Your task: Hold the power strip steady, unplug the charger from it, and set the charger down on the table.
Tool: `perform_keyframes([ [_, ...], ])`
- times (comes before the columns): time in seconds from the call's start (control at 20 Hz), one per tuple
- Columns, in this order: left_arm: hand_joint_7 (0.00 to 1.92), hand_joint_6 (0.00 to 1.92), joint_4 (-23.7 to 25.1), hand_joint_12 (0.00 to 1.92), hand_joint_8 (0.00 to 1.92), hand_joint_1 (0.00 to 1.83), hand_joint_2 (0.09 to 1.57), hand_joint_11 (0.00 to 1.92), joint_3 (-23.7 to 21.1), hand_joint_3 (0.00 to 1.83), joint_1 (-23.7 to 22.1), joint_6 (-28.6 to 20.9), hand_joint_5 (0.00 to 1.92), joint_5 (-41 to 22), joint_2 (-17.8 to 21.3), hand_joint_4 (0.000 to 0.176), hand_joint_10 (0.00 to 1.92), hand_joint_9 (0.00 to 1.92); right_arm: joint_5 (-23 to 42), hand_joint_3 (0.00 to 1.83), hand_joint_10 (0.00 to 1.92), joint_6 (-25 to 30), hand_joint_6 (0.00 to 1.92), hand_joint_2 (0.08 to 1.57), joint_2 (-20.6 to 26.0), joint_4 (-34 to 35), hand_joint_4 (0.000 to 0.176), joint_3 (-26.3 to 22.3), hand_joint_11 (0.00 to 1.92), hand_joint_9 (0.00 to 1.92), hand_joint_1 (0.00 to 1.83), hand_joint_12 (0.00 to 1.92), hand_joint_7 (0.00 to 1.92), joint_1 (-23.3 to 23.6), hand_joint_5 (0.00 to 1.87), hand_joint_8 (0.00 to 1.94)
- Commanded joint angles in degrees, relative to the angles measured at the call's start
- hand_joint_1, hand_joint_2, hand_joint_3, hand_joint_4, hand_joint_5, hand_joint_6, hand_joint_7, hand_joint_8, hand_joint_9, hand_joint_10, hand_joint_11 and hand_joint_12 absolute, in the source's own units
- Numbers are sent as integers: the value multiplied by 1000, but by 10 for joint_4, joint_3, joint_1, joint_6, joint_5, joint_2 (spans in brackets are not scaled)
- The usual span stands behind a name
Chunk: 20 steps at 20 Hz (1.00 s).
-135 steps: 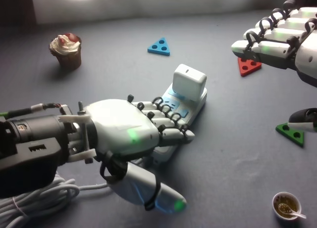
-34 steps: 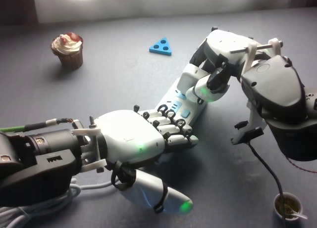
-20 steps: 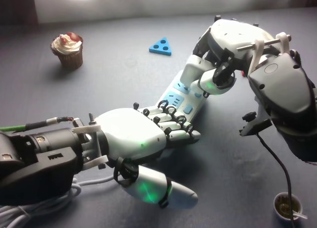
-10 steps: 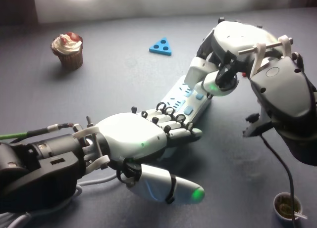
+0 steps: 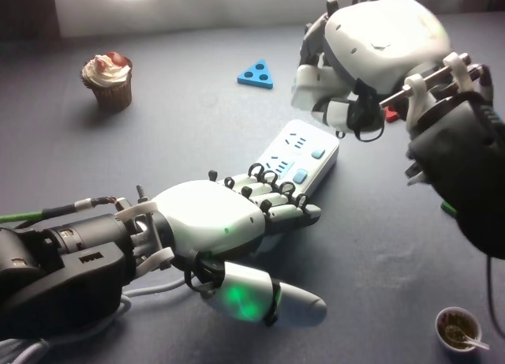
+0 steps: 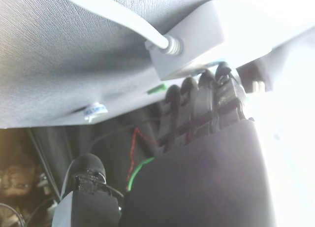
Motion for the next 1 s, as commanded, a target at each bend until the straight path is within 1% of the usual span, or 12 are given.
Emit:
perform_keyframes([
  [0.0, 124, 4, -7, 24, 2, 0, 1011, 72, 0, 0, 4, -9, 135, -1, 1, 0, 0, 86, 27, 0, 994, -17, 735, 1035, 20, -69, 0, -4, 837, 1118, 1392, 867, 1280, 1, 1039, 379],
  [0.05, 128, 4, -7, 26, 3, 0, 1012, 77, 0, 0, 3, -9, 135, -1, 2, 0, 3, 94, 14, 3, 998, -25, 742, 1036, 27, -104, 0, -7, 830, 1111, 1391, 847, 1259, -3, 1033, 429],
  [0.1, 123, 1, -7, 21, 1, 0, 1013, 64, -1, 0, 3, -9, 130, -2, 3, 0, 1, 90, 1, 0, 988, -30, 720, 1035, 41, -172, 0, -13, 846, 1118, 1393, 822, 1275, -12, 1042, 407],
  [0.15, 126, 2, -6, 22, 2, 0, 1018, 68, -1, 1, 3, -9, 132, -2, 5, 0, 3, 94, -27, 0, 984, -31, 724, 1034, 59, -265, 0, -21, 845, 1118, 1393, 815, 1276, -22, 1043, 401],
  [0.2, 120, 0, -6, 20, 0, 0, 1015, 62, -2, 0, 3, -9, 127, -2, 6, 0, 0, 88, -50, 0, 982, -31, 724, 1034, 74, -323, 0, -29, 847, 1117, 1393, 814, 1277, -28, 1045, 401],
  [0.35, 121, 1, -4, 25, 0, 0, 1015, 74, -2, 0, 3, -9, 128, -6, 9, 0, 1, 90, -113, 1, 1004, -31, 749, 1036, 111, -407, 0, -52, 838, 1093, 1389, 797, 1262, -35, 1049, 418],
  [0.5, 129, 1, -2, 20, 3, 0, 1016, 64, -3, 0, 1, -9, 130, -6, 11, 0, 3, 97, -149, 0, 983, -38, 719, 1032, 121, -459, 0, -56, 852, 1111, 1392, 813, 1284, -58, 1058, 384],
  [0.6, 117, 0, -2, 21, 0, 0, 1017, 65, -4, 1, 1, -9, 127, -6, 11, 0, 0, 85, -151, 1, 977, -47, 733, 1033, 121, -464, 0, -55, 852, 1106, 1390, 817, 1270, -70, 1055, 411],
  [0.7, 119, 4, -2, 20, 4, 0, 1017, 64, -5, 0, 0, -9, 126, -6, 11, 0, 4, 90, -153, 0, 969, -48, 687, 1031, 117, -464, 0, -50, 862, 1113, 1389, 817, 1252, -82, 1085, 441],
  [0.75, 128, 5, -2, 18, 8, 0, 1015, 60, -5, 0, -1, -9, 130, -6, 11, 0, 6, 94, -153, 3, 1014, -48, 802, 1052, 112, -464, 0, -46, 856, 1072, 1390, 793, 1162, -89, 1026, 577],
  [0.8, 127, 7, -2, 19, 7, 0, 1017, 62, -5, 0, -2, -9, 134, -6, 11, 0, 6, 95, -153, 0, 1049, -48, 919, 1072, 110, -464, 0, -43, 846, 1048, 1386, 774, 1097, -91, 976, 661],
  [0.95, 126, 5, -2, 19, 4, 0, 1023, 62, -6, 3, -3, -7, 137, -6, 11, 0, 5, 97, -154, 1, 1097, -55, 1086, 1094, 97, -454, 0, -34, 865, 1012, 1378, 677, 1049, -99, 904, 692],
])
